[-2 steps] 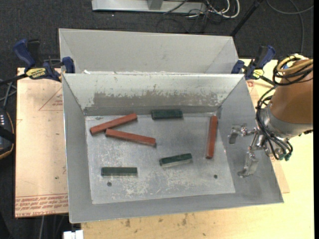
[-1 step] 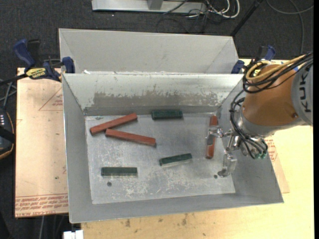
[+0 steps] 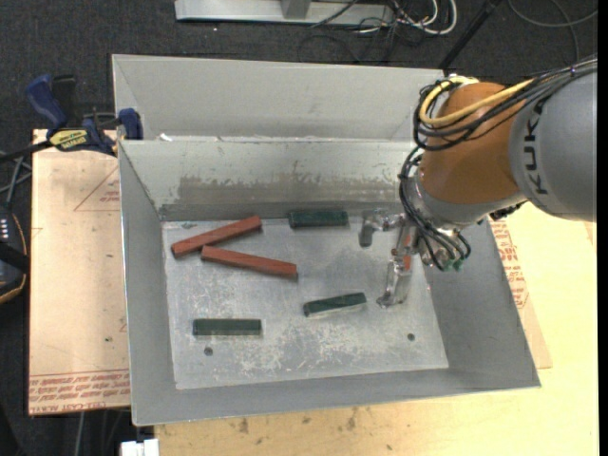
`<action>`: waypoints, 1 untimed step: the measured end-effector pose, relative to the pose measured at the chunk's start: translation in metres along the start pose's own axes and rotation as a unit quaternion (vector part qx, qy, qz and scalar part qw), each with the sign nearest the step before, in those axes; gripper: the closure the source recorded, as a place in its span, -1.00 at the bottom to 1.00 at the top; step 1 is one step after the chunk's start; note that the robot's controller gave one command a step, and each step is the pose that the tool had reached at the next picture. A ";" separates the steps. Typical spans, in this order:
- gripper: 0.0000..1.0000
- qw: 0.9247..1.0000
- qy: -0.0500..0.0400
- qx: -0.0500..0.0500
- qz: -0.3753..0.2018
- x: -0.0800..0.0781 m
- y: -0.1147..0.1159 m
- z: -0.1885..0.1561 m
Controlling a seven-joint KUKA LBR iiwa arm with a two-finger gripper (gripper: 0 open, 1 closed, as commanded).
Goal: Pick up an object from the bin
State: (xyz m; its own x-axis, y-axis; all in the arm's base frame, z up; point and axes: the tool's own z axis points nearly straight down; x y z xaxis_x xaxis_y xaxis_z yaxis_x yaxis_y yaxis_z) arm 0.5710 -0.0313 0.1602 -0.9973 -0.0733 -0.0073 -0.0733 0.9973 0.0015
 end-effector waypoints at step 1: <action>-1.00 0.997 0.003 0.000 -0.074 0.022 0.032 0.029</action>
Offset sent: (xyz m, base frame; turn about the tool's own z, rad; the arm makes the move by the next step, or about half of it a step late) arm 0.0007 0.0284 -0.0902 0.0940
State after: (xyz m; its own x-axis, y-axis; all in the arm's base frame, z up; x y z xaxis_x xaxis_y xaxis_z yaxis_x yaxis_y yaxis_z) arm 0.5471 -0.0005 0.1311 -0.9757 -0.2193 -0.0005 -0.2193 0.9757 0.0012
